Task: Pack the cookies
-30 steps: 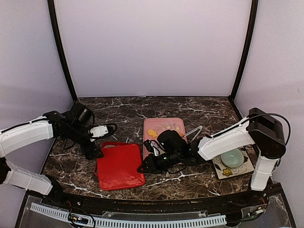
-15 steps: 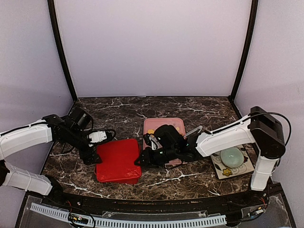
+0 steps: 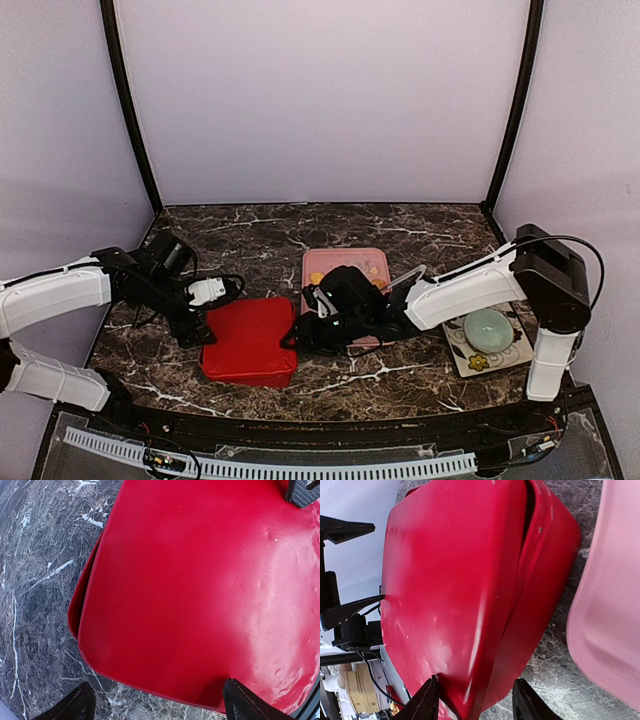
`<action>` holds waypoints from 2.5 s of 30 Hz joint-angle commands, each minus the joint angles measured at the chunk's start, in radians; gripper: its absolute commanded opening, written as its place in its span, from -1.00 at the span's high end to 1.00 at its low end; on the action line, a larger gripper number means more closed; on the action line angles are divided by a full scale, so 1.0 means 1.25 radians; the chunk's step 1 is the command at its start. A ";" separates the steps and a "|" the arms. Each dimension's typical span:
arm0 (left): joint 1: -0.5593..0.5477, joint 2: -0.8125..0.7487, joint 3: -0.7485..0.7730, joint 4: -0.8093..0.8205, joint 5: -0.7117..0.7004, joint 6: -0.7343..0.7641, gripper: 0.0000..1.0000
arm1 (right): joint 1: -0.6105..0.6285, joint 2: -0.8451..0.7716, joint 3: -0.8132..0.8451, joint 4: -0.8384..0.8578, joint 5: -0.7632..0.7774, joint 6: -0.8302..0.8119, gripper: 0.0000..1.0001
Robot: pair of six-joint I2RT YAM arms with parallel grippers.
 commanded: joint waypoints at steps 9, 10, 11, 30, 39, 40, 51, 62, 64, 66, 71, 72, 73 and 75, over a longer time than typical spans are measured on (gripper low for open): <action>0.007 0.016 -0.035 0.001 -0.092 0.032 -0.82 | 0.007 -0.054 0.034 -0.138 0.055 -0.108 -0.14; 0.008 0.014 -0.034 0.000 -0.091 0.033 -0.82 | 0.008 -0.061 0.032 -0.152 0.059 -0.116 -0.13; 0.009 0.012 -0.034 0.001 -0.093 0.034 -0.82 | 0.008 -0.066 0.029 -0.159 0.063 -0.122 -0.12; 0.015 -0.031 0.072 -0.105 -0.006 -0.031 -0.87 | 0.075 0.011 0.168 -0.267 0.098 -0.188 -0.03; 0.016 -0.067 0.010 -0.138 0.062 -0.002 -0.88 | 0.076 0.016 0.177 -0.273 0.104 -0.185 -0.02; 0.016 -0.074 0.010 -0.146 0.074 0.005 -0.87 | 0.076 0.016 0.178 -0.273 0.105 -0.185 -0.02; 0.013 -0.145 -0.041 -0.152 0.106 0.077 -0.89 | 0.079 0.027 0.208 -0.287 0.108 -0.177 -0.01; -0.082 -0.149 -0.103 -0.094 -0.011 0.117 -0.96 | 0.076 0.039 0.220 -0.316 0.120 -0.168 0.02; -0.092 -0.147 -0.104 -0.092 -0.019 0.121 -0.96 | 0.074 0.038 0.217 -0.321 0.123 -0.165 0.03; -0.105 -0.149 -0.110 -0.083 -0.039 0.118 -0.96 | 0.072 0.035 0.214 -0.326 0.127 -0.162 0.04; -0.114 -0.147 -0.122 -0.021 -0.120 0.106 -0.96 | 0.062 0.032 0.210 -0.327 0.129 -0.161 0.05; -0.114 -0.148 -0.120 -0.013 -0.136 0.103 -0.96 | 0.061 0.034 0.210 -0.328 0.128 -0.161 0.05; -0.114 -0.151 -0.112 -0.013 -0.142 0.102 -0.96 | 0.060 0.034 0.209 -0.329 0.127 -0.161 0.06; -0.114 -0.158 -0.092 -0.029 -0.138 0.103 -0.96 | 0.058 0.035 0.207 -0.329 0.125 -0.160 0.06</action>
